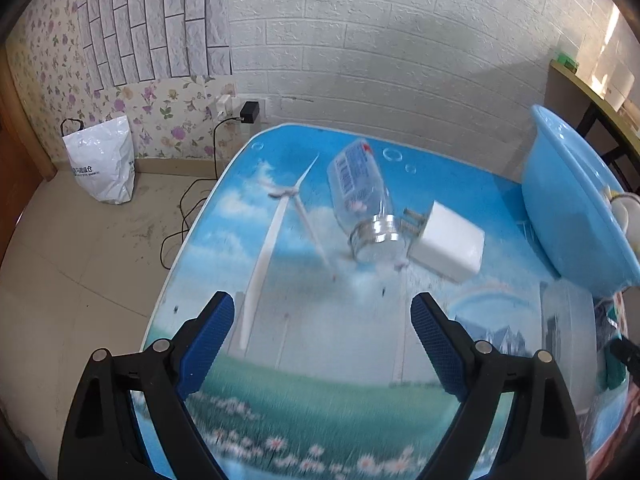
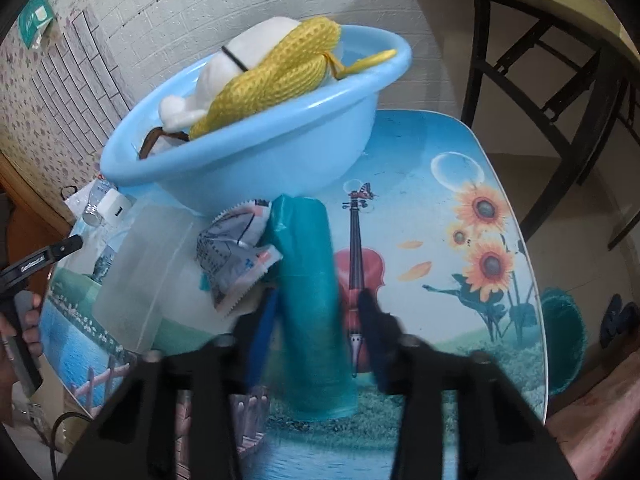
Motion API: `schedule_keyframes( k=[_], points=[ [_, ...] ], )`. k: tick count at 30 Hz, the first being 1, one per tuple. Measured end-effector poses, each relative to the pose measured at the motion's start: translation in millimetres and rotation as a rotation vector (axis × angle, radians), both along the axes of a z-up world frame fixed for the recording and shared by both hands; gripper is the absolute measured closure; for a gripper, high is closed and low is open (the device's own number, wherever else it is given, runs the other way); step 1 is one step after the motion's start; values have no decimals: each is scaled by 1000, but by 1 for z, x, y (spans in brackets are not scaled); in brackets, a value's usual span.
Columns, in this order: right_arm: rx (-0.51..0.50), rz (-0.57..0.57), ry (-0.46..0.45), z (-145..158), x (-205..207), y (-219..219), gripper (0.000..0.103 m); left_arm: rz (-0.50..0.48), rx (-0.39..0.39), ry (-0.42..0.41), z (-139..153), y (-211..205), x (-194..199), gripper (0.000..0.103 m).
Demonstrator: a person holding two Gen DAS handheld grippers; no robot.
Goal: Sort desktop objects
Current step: 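Grasp the clear bottle with the left tool while the right tool grasps the teal roll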
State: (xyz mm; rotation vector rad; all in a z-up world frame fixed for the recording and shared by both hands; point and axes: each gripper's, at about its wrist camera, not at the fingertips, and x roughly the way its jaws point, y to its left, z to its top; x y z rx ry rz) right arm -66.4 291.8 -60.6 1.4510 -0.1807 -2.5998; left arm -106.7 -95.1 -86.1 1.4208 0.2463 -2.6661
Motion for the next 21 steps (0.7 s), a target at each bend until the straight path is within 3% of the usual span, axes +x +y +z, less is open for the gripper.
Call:
schedule_keyframes(
  k=[7,12,21],
  points=[
    [21,39,-9,0,-5,0,68,-19,9,0,-2,5,-24,13],
    [-79,21,-11,4,-10,13,66,-25,15,16,2,6,-36,13],
    [-78,32,-13,1,-27,8,66,-15,27,19,3,3,-48,13]
  ],
)
